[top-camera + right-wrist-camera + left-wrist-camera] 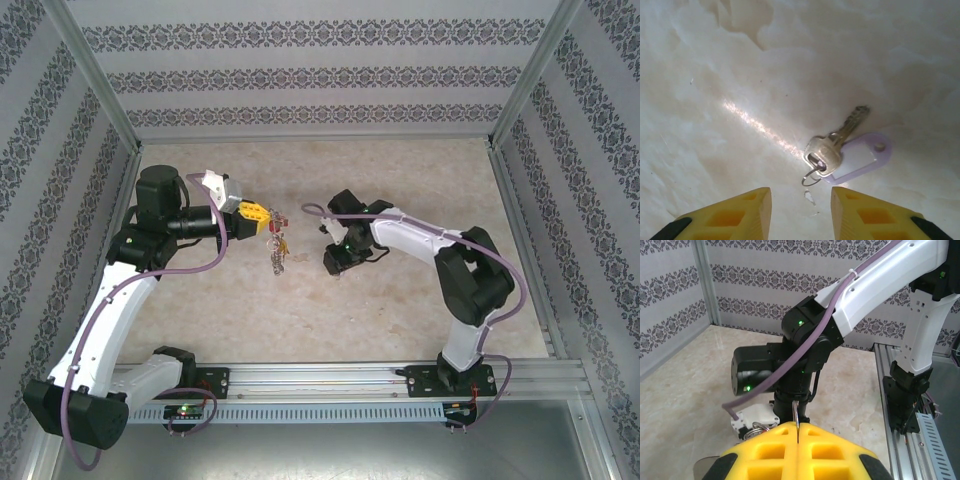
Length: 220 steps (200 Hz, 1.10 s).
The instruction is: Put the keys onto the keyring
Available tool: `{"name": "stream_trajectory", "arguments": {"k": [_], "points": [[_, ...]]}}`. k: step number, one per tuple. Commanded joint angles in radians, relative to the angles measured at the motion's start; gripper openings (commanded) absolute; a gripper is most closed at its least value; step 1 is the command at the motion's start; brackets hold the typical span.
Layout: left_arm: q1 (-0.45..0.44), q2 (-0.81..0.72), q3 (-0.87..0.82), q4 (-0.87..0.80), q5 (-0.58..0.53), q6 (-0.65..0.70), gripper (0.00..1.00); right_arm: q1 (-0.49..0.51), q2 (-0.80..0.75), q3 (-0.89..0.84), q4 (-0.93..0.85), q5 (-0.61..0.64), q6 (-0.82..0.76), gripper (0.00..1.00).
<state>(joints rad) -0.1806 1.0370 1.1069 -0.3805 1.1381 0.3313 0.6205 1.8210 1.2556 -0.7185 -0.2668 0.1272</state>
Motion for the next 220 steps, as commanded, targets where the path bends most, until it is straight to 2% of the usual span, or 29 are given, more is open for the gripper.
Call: {"name": "stream_trajectory", "arguments": {"k": [1,69,131,220], "points": [[0.016,-0.023,-0.006,0.054,-0.013,-0.01,0.0,0.015,0.034,0.048,-0.11,0.032,-0.018,0.36],[0.024,-0.042,-0.037,0.134,-0.04,-0.074,0.0,0.045,0.15,0.159,-0.186,0.114,-0.013,0.35],[0.026,-0.066,-0.052,0.15,-0.052,-0.083,0.0,0.052,0.208,0.191,-0.219,0.134,-0.027,0.26],[0.027,-0.064,-0.057,0.158,-0.057,-0.088,0.0,0.045,0.202,0.166,-0.211,0.128,-0.038,0.12]]}}
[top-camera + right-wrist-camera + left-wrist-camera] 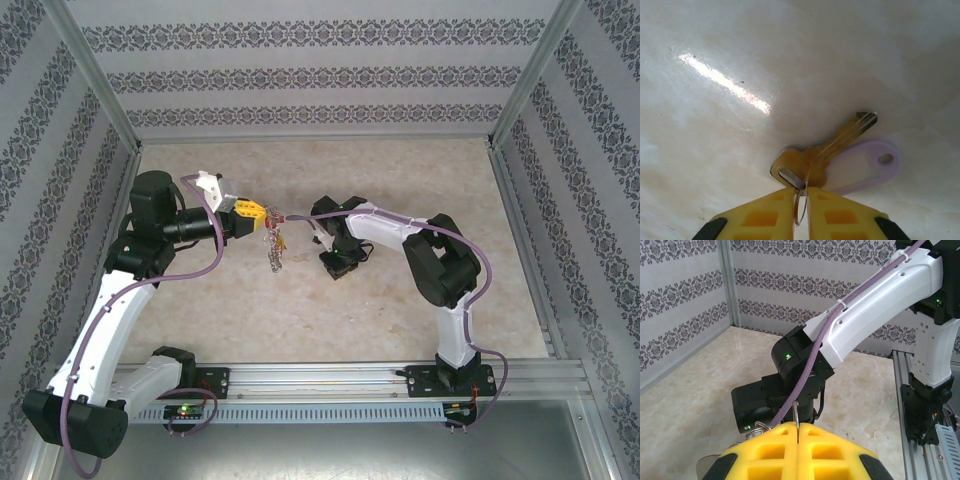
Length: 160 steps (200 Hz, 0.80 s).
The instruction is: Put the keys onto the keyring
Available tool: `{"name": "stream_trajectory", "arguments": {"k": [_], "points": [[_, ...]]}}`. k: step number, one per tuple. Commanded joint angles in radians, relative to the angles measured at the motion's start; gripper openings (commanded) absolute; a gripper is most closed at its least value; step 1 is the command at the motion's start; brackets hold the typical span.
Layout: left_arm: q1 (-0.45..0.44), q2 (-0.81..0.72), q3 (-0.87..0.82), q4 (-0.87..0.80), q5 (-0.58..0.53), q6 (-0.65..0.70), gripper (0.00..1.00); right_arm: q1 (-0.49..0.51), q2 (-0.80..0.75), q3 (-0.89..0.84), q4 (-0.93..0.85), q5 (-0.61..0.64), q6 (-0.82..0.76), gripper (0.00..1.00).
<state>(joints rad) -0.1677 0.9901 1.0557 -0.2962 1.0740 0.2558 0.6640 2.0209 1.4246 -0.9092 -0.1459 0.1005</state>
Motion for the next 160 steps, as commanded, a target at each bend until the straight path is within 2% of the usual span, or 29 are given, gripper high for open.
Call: {"name": "stream_trajectory", "arguments": {"k": [1,57,118,160], "points": [[0.014,-0.017,-0.005,0.074,0.007,-0.012,0.0,0.002,0.002,-0.003,-0.02,0.007,-0.012,0.12],[0.015,-0.019,-0.01,0.078,0.009,-0.015,0.0,-0.014,0.02,0.037,-0.049,-0.003,-0.044,0.18],[0.014,-0.024,-0.014,0.079,0.01,-0.016,0.0,-0.014,0.06,0.114,-0.087,-0.001,-0.068,0.15],[0.015,-0.027,-0.014,0.076,0.01,-0.012,0.0,-0.012,0.064,0.106,-0.1,-0.017,-0.077,0.15]]}}
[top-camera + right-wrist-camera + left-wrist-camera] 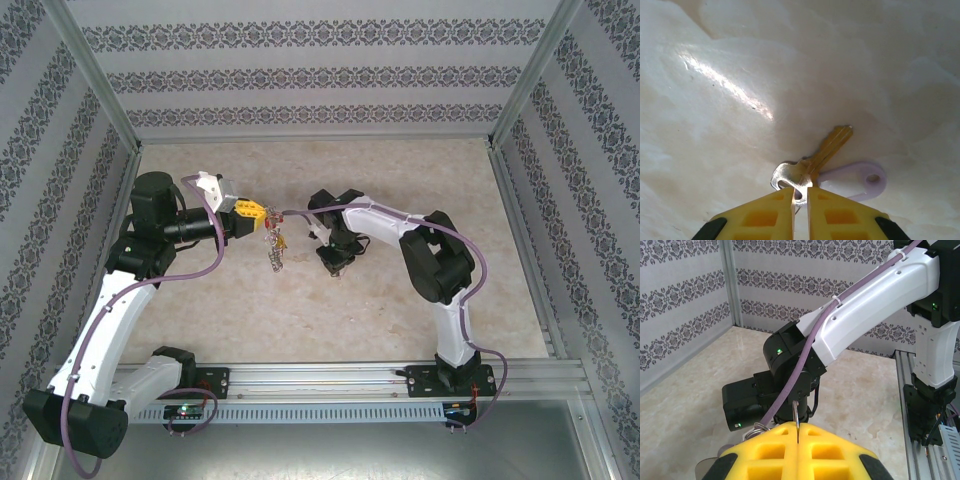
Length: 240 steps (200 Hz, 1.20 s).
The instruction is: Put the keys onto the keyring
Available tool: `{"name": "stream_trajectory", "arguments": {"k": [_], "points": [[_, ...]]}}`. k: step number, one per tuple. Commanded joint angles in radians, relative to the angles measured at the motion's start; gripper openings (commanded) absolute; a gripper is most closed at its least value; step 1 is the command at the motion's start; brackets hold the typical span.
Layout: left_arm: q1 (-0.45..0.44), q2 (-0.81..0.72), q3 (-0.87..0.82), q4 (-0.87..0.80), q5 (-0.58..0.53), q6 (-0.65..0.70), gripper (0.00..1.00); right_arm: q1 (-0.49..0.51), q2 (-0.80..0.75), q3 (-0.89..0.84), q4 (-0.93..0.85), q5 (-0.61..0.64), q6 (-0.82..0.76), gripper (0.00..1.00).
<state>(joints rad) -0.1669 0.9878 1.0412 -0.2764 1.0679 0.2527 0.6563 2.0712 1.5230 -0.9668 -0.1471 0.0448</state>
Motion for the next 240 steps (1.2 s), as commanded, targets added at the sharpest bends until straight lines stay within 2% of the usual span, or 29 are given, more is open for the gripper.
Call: {"name": "stream_trajectory", "arguments": {"k": [1,32,86,240], "points": [[0.014,-0.025,0.001,0.056,0.017,-0.009,0.0,-0.004,0.014,0.008,-0.043,-0.016,-0.021,0.15],[0.014,-0.027,-0.001,0.059,0.018,-0.012,0.0,0.001,0.014,0.035,-0.077,-0.013,-0.033,0.21],[0.014,-0.034,-0.005,0.051,-0.009,0.003,0.0,0.023,0.055,0.107,-0.135,0.021,-0.035,0.24],[0.014,-0.078,-0.013,0.067,-0.02,-0.003,0.0,0.075,0.138,0.203,-0.228,0.147,-0.038,0.23]]}}
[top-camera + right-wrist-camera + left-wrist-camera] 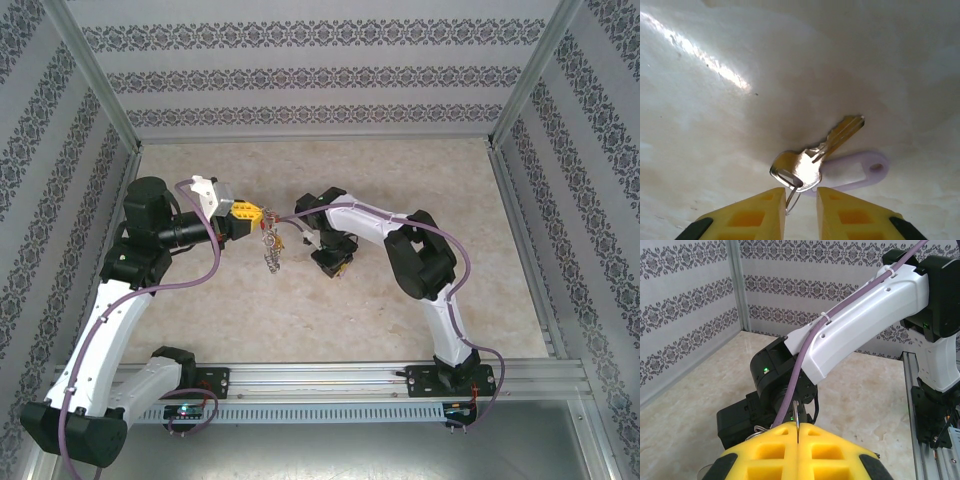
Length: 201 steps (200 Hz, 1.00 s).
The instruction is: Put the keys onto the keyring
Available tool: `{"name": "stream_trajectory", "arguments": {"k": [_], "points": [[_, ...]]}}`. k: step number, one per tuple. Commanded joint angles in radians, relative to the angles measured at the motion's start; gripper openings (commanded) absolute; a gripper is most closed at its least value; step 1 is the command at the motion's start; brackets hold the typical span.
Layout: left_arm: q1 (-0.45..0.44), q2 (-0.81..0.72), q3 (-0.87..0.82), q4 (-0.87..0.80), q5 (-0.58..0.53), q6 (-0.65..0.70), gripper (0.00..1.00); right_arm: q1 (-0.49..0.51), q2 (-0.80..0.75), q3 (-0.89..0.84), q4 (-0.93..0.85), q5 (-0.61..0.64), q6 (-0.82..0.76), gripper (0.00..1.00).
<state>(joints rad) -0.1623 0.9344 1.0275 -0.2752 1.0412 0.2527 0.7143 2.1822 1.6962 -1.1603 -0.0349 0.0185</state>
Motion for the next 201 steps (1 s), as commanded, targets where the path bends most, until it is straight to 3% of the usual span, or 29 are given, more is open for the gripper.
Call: {"name": "stream_trajectory", "arguments": {"k": [1,145,201], "points": [[0.009,-0.026,0.001,0.065,0.006,-0.003,0.0,0.017,0.027,0.029,-0.035,0.035,-0.011,0.23],[0.009,-0.029,-0.005,0.08,0.016,-0.009,0.0,0.029,0.025,-0.026,-0.031,0.042,-0.011,0.23],[0.009,-0.026,-0.006,0.079,0.013,-0.008,0.0,0.028,0.034,-0.02,-0.021,0.039,-0.018,0.16]]}}
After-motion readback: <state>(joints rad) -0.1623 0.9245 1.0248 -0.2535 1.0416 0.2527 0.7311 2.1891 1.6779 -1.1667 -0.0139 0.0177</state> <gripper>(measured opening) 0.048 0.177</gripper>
